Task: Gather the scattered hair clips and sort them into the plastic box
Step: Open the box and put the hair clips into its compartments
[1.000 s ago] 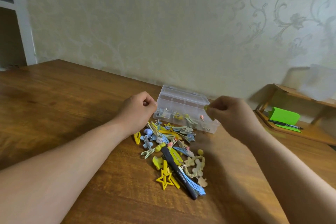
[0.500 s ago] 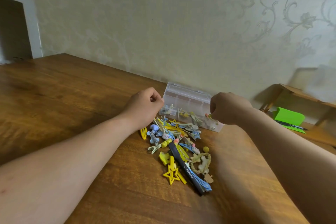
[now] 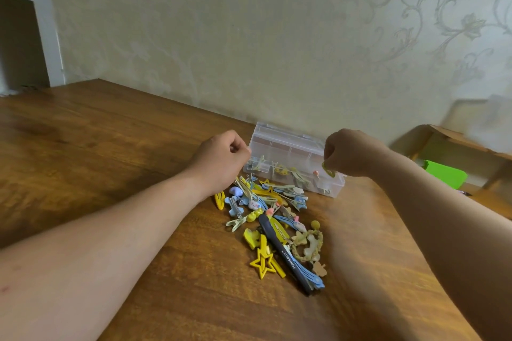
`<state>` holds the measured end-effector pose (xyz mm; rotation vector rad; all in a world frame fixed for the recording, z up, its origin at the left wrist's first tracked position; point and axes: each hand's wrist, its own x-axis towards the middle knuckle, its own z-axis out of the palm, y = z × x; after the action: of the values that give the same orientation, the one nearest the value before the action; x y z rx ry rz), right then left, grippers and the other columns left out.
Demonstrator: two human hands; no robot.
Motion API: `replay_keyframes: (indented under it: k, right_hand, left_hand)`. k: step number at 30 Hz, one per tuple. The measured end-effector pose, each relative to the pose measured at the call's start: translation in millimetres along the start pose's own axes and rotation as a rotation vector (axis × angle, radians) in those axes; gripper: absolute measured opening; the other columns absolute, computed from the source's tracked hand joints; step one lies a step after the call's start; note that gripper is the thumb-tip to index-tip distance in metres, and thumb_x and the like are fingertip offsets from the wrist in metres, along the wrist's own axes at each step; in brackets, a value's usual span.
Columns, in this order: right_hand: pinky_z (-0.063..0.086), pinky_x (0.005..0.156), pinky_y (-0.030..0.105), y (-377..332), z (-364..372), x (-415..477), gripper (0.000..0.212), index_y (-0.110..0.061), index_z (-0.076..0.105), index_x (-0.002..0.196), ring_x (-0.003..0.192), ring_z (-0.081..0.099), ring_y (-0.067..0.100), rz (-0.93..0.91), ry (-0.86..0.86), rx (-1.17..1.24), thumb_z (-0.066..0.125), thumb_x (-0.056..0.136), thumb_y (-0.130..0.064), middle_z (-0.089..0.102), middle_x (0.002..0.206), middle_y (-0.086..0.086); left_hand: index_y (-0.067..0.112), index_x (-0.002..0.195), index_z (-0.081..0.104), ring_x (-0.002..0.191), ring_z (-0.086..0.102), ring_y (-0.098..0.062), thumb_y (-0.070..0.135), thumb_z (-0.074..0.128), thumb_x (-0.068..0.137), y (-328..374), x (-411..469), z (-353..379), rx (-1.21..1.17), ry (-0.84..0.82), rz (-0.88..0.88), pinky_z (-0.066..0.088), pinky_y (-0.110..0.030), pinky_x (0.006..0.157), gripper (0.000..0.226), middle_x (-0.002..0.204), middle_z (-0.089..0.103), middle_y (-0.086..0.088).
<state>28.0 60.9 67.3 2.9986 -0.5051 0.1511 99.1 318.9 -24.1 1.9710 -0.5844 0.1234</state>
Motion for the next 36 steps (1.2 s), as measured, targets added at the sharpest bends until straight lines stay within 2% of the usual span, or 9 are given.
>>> replay_keyframes:
  k: [5,8,13,20,25,28,31,33,36]
  right_hand:
    - [0.044,0.059,0.027,5,-5,24,0.011,-0.023,0.071,0.080,0.078,0.062,0.015,0.070,0.108,0.194,0.078,0.078,-0.014,0.069,0.086,-0.004]
    - [0.050,0.061,0.028,5,6,41,0.009,-0.023,0.072,0.082,0.080,0.065,0.019,0.095,0.100,0.189,0.076,0.079,-0.015,0.070,0.088,-0.002]
    - [0.063,0.075,0.037,7,22,61,0.009,-0.016,0.077,0.086,0.083,0.069,0.023,0.114,0.030,0.134,0.078,0.078,-0.012,0.074,0.088,0.003]
    - [0.062,0.083,0.037,8,31,76,0.022,-0.009,0.078,0.096,0.088,0.069,0.026,0.100,-0.088,0.001,0.082,0.076,-0.016,0.073,0.091,0.007]
    - [0.062,0.079,0.037,8,22,73,0.013,-0.011,0.080,0.085,0.084,0.072,0.025,0.090,-0.073,-0.024,0.084,0.074,-0.019,0.077,0.083,0.004]
    - [0.051,0.062,0.027,6,0,49,0.009,-0.017,0.076,0.080,0.080,0.070,0.020,0.046,0.087,0.131,0.077,0.086,-0.024,0.076,0.080,-0.001]
    - [0.044,0.054,0.025,-6,-21,-14,0.010,-0.021,0.074,0.085,0.069,0.066,0.015,-0.050,0.225,0.459,0.073,0.095,-0.024,0.076,0.078,-0.007]
    - [0.047,0.054,0.025,-14,-24,-63,0.009,-0.024,0.076,0.090,0.061,0.060,0.014,-0.115,0.185,0.632,0.072,0.097,-0.027,0.076,0.075,-0.011]
    - [0.049,0.060,0.022,-24,-7,-112,0.007,-0.033,0.077,0.090,0.063,0.064,0.002,-0.200,0.057,0.608,0.074,0.096,-0.034,0.075,0.079,-0.021]
  left_hand:
    - [0.025,0.098,0.067,0.090,0.066,-0.016,0.034,0.060,0.106,-1,0,0,-0.003,0.002,0.002,0.055,-0.037,0.077,0.013,0.094,0.069,0.005]
    - [0.025,0.098,0.067,0.092,0.066,-0.016,0.034,0.061,0.105,-2,1,0,-0.008,0.006,0.003,0.057,-0.040,0.081,0.013,0.095,0.070,0.005]
    - [0.026,0.098,0.067,0.092,0.066,-0.016,0.034,0.060,0.105,-1,1,1,-0.004,0.000,0.003,0.059,-0.045,0.084,0.013,0.096,0.070,0.005]
    - [0.022,0.100,0.068,0.092,0.067,-0.019,0.032,0.061,0.106,0,1,1,-0.012,0.002,0.000,0.056,-0.039,0.079,0.013,0.095,0.070,0.003]
    - [0.022,0.100,0.067,0.092,0.066,-0.016,0.032,0.060,0.106,0,1,1,-0.018,0.001,0.000,0.054,-0.035,0.077,0.013,0.096,0.070,0.003]
    - [0.023,0.100,0.067,0.093,0.066,-0.017,0.033,0.060,0.106,0,1,1,-0.018,0.010,-0.004,0.055,-0.037,0.079,0.013,0.097,0.070,0.004]
    - [0.023,0.101,0.068,0.094,0.065,-0.015,0.034,0.060,0.106,1,0,0,-0.024,0.020,-0.008,0.055,-0.037,0.081,0.014,0.098,0.070,0.004]
    - [0.024,0.101,0.068,0.096,0.065,-0.015,0.034,0.060,0.106,2,0,0,-0.017,0.017,-0.014,0.056,-0.037,0.083,0.013,0.100,0.070,0.005]
    - [0.025,0.100,0.068,0.094,0.065,-0.015,0.034,0.060,0.105,3,-1,-1,-0.005,0.008,-0.027,0.056,-0.038,0.083,0.013,0.099,0.070,0.004]
